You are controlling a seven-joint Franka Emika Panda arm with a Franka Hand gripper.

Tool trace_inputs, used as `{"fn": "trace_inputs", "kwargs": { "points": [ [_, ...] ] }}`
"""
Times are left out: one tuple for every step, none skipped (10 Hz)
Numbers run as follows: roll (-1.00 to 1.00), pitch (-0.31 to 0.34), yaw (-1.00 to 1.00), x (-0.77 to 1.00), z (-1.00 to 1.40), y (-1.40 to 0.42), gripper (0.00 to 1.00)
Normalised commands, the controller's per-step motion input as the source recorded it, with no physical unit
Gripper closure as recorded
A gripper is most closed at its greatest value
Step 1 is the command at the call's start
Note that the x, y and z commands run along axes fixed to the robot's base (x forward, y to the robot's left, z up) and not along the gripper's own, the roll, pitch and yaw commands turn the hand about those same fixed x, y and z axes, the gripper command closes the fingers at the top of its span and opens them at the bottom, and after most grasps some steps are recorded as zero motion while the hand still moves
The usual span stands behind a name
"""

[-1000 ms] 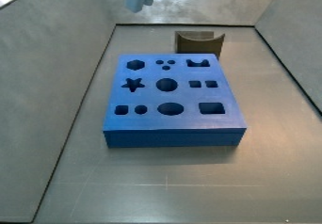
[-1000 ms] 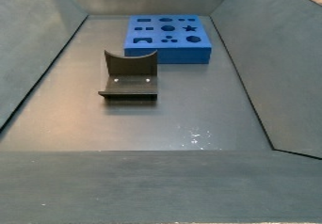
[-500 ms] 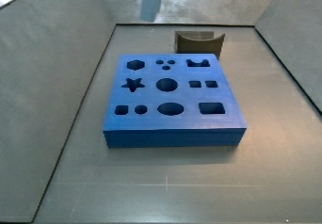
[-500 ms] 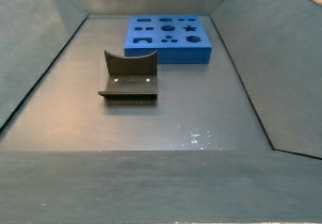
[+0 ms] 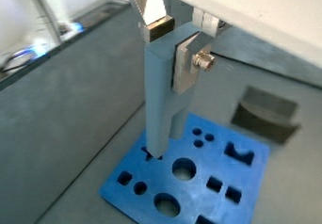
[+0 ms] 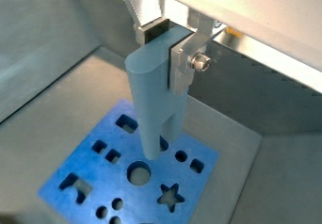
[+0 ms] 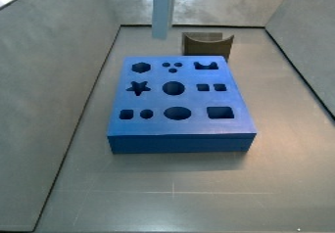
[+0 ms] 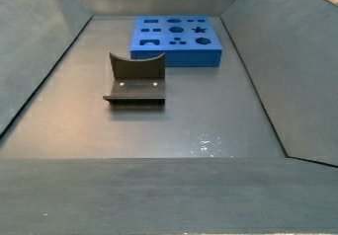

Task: Pick up the square-circle object. Move up. Place the square-circle object on the fixture. Regrasp the square-circle object. Move to above the board. Insert the square-circle object.
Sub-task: Insert the square-circle object.

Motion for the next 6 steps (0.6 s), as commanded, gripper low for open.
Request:
{"fn": "trace_inputs", "kwargs": {
  "points": [
    [0.00, 0.000, 0.00, 0.00, 0.00, 0.01, 1.00],
    [0.00, -0.241, -0.37, 0.00, -0.23, -0.10, 1.00],
    [-0.03, -0.164, -1.00, 0.00, -0.32, 0.00, 1.00],
    [-0.02, -0.129, -1.00, 0.00, -0.37, 0.00, 1.00],
    [-0.02, -0.179, -1.00, 0.00, -0.47, 0.00, 1.00],
    [0.00, -0.203, -0.98, 0.01, -0.51, 0.00, 1.00]
  ]
}}
